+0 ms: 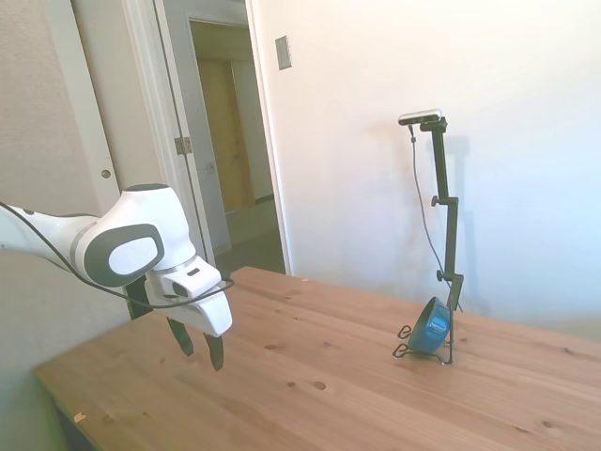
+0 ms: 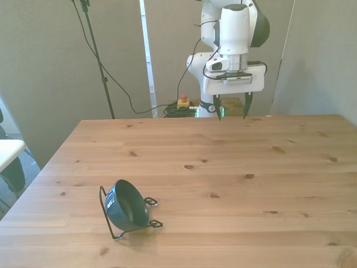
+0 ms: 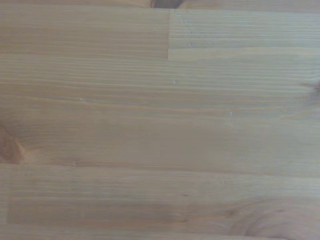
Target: Unload the bowl
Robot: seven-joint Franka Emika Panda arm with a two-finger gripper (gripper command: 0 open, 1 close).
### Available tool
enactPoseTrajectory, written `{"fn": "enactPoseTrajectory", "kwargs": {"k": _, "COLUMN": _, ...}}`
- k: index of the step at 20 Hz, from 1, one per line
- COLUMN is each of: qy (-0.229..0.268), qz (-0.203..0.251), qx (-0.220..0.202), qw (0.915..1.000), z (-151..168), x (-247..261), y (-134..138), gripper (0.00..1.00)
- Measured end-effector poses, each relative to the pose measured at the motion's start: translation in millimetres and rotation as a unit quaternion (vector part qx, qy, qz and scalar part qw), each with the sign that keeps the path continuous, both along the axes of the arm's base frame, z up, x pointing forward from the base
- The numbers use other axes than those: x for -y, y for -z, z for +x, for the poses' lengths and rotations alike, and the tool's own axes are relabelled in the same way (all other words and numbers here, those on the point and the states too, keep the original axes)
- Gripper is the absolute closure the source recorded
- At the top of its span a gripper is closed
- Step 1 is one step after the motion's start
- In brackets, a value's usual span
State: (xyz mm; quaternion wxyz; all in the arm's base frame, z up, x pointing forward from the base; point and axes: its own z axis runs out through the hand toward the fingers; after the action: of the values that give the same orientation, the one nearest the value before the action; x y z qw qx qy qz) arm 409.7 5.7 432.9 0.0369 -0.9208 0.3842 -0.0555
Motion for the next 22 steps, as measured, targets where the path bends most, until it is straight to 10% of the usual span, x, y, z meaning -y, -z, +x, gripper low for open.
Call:
{"fn": "enactPoseTrajectory", "kwargs": {"k": 8, "qy": 0.055, "qz": -0.038, "qx": 0.069, "qw": 0.9953, "z": 38.7, "x": 56.0, "y": -11.2, "gripper": 0.0}}
{"fn": "enactPoseTrajectory", "kwargs": {"k": 18, "qy": 0.153, "qz": -0.099, "qx": 0.175, "qw": 0.9677, "z": 172.4, "x": 173.7, "y": -37.2, "gripper": 0.0}}
{"fn": "enactPoseTrajectory", "kwargs": {"k": 22, "qy": 0.18, "qz": -0.133, "qx": 0.179, "qw": 0.958, "z": 179.0, "x": 200.4, "y": -39.2, "gripper": 0.0}}
